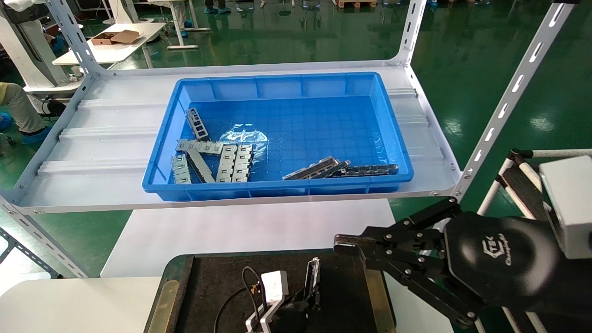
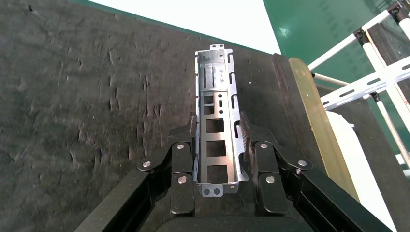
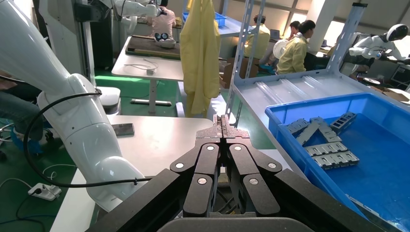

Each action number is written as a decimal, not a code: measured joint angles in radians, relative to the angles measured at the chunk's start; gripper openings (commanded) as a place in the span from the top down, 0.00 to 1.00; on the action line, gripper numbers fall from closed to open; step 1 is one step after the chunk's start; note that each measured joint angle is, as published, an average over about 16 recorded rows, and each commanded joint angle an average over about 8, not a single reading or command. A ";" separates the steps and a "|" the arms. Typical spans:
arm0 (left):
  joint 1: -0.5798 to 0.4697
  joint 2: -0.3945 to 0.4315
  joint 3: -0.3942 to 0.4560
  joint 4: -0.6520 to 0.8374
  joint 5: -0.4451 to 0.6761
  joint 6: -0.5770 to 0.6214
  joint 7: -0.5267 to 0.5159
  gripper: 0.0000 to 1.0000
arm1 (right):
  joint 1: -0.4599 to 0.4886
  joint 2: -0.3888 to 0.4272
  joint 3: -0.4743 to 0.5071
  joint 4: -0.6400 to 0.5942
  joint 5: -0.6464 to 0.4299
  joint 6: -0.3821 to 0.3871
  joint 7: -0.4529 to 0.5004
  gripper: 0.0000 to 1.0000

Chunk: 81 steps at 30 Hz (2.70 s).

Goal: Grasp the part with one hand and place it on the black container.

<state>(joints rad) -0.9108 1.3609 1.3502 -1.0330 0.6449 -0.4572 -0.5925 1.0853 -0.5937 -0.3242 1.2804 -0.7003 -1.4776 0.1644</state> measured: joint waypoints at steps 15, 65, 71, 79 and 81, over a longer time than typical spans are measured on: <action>-0.021 0.002 0.068 -0.009 -0.053 -0.046 -0.038 0.00 | 0.000 0.000 0.000 0.000 0.000 0.000 0.000 0.00; -0.118 -0.448 -0.048 -0.287 0.220 0.501 -0.095 0.00 | 0.000 0.001 -0.002 0.000 0.001 0.001 -0.001 0.00; -0.096 -0.523 -0.139 -0.296 0.231 0.651 -0.016 0.00 | 0.001 0.001 -0.002 0.000 0.001 0.001 -0.001 0.00; -0.064 -0.611 -0.268 -0.291 0.178 0.878 0.134 0.00 | 0.001 0.001 -0.002 0.000 0.002 0.001 -0.001 0.00; -0.057 -0.631 -0.297 -0.287 0.158 0.934 0.171 0.00 | 0.001 0.001 -0.002 0.000 0.002 0.001 -0.001 0.00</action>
<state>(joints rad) -0.9676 0.7298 1.0533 -1.3203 0.8026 0.4770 -0.4212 1.0859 -0.5927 -0.3266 1.2804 -0.6987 -1.4766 0.1632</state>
